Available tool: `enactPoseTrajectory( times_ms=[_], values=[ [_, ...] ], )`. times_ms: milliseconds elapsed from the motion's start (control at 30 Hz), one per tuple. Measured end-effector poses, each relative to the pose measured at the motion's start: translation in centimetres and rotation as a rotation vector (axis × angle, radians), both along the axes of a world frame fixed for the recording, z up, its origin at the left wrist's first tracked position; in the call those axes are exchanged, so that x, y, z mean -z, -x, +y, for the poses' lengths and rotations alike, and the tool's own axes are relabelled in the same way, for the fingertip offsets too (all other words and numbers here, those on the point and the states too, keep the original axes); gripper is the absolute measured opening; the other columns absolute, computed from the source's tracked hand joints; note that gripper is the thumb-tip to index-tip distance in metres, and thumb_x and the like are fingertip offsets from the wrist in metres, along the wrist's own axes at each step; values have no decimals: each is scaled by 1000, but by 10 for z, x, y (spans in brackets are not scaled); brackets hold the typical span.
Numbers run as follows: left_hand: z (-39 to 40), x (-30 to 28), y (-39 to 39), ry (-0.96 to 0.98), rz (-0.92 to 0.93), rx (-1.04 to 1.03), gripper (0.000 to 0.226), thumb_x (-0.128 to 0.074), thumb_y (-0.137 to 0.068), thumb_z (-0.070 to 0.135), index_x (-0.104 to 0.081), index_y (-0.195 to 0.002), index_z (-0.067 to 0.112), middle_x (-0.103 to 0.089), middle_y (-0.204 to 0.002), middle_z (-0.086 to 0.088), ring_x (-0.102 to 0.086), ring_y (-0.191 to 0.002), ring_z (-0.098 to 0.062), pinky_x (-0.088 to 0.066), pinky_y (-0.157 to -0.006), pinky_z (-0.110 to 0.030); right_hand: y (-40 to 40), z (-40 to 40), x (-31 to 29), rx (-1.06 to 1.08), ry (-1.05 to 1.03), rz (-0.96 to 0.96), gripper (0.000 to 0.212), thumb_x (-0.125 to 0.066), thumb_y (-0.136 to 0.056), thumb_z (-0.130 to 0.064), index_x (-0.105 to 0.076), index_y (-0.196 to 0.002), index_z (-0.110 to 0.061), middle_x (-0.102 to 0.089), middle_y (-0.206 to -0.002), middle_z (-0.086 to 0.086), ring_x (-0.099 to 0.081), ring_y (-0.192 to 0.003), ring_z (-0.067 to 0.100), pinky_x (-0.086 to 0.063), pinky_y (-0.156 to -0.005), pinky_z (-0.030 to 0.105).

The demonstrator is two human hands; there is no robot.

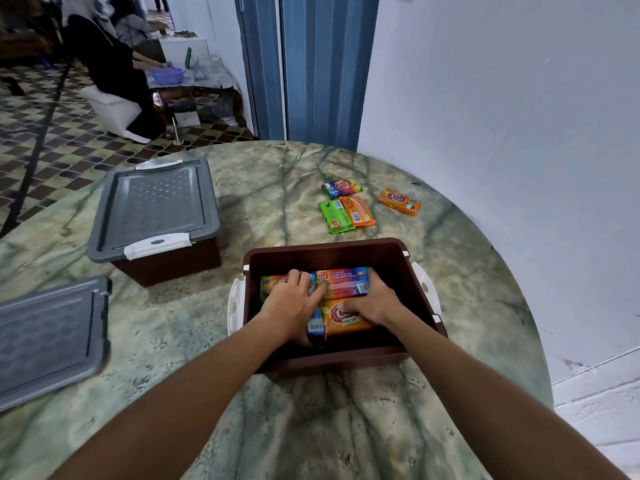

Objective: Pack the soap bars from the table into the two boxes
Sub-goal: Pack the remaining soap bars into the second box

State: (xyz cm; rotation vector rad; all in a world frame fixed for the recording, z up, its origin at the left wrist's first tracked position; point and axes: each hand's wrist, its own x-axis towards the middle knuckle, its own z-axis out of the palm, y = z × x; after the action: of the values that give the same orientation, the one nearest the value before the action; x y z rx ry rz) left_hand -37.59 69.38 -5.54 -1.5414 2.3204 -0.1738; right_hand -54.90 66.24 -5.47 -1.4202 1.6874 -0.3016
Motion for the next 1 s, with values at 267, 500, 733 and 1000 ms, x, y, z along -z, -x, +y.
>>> enactPoseTrajectory(
  times_ms=[267,500,733,1000],
  values=[
    [16,-38,-68,413,1131,-493,30,-62,-84,35,-63,-107,16,-63,-86,2,-60,-82,-19,-47,-67,-33,55,-5,-45,-50,774,280,40,-59,-88,-23,-57,-126,-10,-49,-132,14,-40,-126,29,-38,-104,44],
    [15,-5,-77,-317,1838,-1381,52,-51,-86,60,-65,-110,17,-67,-113,-18,-63,-104,-38,-49,-92,-52,96,-53,-10,219,-214,-439,65,-45,-88,-63,-68,-110,-7,-70,-105,15,-66,-97,32,-52,-87,46],
    [-26,-4,-61,-349,1906,-1452,66,-63,-74,65,-66,-118,16,-61,-124,-23,-63,-106,-42,-48,-92,-57,117,-98,5,216,-107,-395,58,-54,-74,-69,-76,-88,-17,-75,-89,6,-70,-89,25,-49,-94,46],
    [-118,-24,25,-333,1885,-1301,57,-43,-93,55,-69,-104,6,-70,-100,-23,-71,-86,-34,-57,-81,-45,181,-179,-25,247,66,-281,50,-49,-91,-56,-70,-87,-11,-68,-86,5,-62,-81,18,-43,-69,29]
  ],
)
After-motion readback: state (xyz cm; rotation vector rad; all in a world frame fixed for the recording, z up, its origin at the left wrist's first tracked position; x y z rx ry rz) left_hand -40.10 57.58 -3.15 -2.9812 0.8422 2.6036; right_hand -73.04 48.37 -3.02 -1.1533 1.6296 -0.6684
